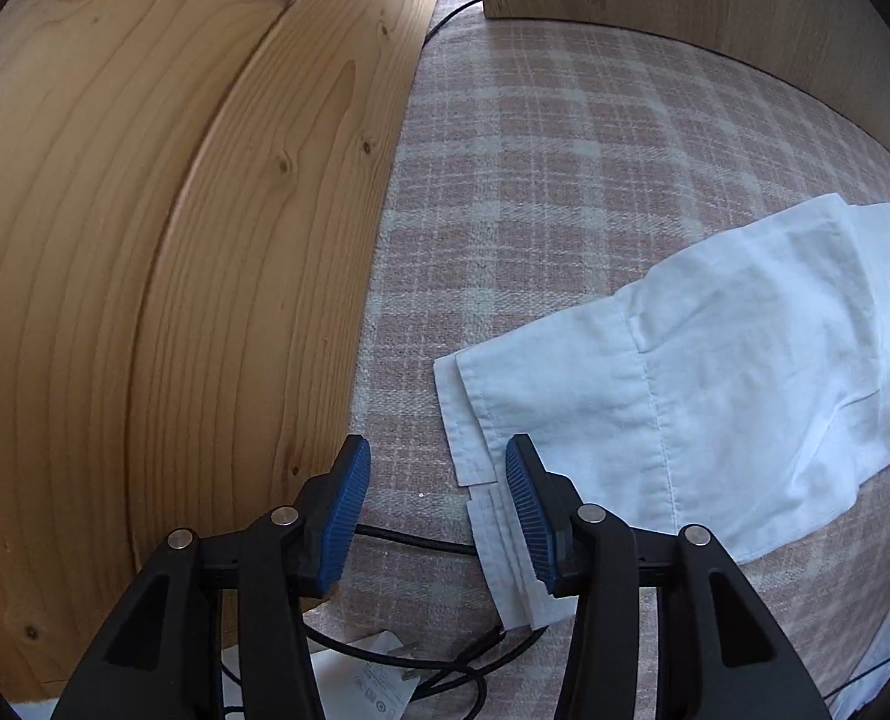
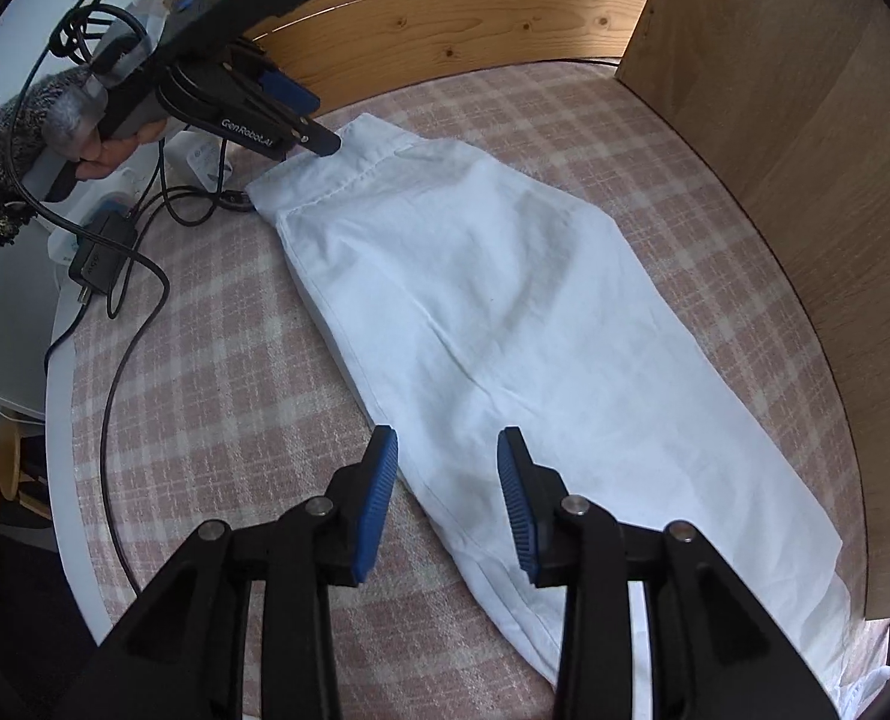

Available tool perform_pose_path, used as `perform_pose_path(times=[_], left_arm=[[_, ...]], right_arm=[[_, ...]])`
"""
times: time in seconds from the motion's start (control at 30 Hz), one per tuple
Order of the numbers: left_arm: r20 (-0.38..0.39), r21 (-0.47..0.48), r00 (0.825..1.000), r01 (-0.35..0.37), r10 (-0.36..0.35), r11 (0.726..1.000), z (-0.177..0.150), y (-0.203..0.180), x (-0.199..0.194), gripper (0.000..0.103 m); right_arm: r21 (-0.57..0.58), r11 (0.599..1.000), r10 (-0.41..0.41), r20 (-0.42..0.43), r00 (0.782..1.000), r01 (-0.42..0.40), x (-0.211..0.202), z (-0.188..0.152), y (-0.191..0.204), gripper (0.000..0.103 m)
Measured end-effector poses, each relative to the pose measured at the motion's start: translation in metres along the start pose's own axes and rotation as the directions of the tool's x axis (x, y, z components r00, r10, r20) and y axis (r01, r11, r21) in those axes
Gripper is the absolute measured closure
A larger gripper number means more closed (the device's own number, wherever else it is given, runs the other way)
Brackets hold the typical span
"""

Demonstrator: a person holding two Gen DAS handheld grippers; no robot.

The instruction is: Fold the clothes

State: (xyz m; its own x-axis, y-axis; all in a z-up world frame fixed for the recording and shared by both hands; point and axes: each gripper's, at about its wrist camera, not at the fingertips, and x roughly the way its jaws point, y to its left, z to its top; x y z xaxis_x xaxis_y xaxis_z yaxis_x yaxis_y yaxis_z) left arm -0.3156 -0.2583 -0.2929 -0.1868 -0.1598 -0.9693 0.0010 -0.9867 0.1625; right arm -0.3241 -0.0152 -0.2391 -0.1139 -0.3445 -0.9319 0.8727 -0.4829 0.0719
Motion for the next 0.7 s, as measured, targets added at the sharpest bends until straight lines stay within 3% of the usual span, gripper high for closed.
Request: perform_pose_path(times=[0.07, 0.23, 0.3, 0.33, 0.37, 0.43, 0.7], left_arm=[[0.006, 0.015, 1.000, 0.016, -0.016, 1.000, -0.003, -0.003, -0.003, 0.101], [0.023, -0.009, 1.000, 0.005, -0.004, 1.000, -0.012, 0.009, -0.019, 0.103], [0.030, -0.061, 0.998, 0.061, -0.060, 0.996, -0.013, 0.020, -0.023, 0.102], [0.022, -0.078, 0.995, 0.097, -0.095, 0.992, -0.013, 0.023, -0.023, 0.095], [0.020, -0.078, 0.995, 0.101, -0.100, 0.992, -0.012, 0.022, -0.022, 0.078], [0.022, -0.066, 0.996, 0.091, -0.089, 0.994, -0.010, 0.017, -0.020, 0.062], [0.020, -0.041, 0.997, 0.078, -0.077, 0.996, 0.007, 0.001, -0.005, 0.064]], right_arm=[[0.012, 1.000, -0.002, 0.003, 1.000, 0.002, 0.003, 0.001, -0.006, 0.069], [0.063, 0.998, 0.027, 0.033, 0.999, -0.029, 0.009, 0.001, -0.013, 0.069], [0.070, 0.996, 0.049, 0.042, 0.998, -0.052, 0.013, 0.003, -0.009, 0.069], [0.065, 0.996, 0.055, 0.039, 0.998, -0.057, 0.016, 0.004, -0.006, 0.069], [0.060, 0.996, 0.061, 0.036, 0.997, -0.063, 0.019, 0.005, -0.002, 0.069], [0.039, 0.998, 0.057, 0.023, 0.998, -0.058, 0.023, 0.005, 0.006, 0.069], [0.039, 0.997, 0.061, 0.002, 0.998, -0.061, 0.032, 0.000, 0.007, 0.069]])
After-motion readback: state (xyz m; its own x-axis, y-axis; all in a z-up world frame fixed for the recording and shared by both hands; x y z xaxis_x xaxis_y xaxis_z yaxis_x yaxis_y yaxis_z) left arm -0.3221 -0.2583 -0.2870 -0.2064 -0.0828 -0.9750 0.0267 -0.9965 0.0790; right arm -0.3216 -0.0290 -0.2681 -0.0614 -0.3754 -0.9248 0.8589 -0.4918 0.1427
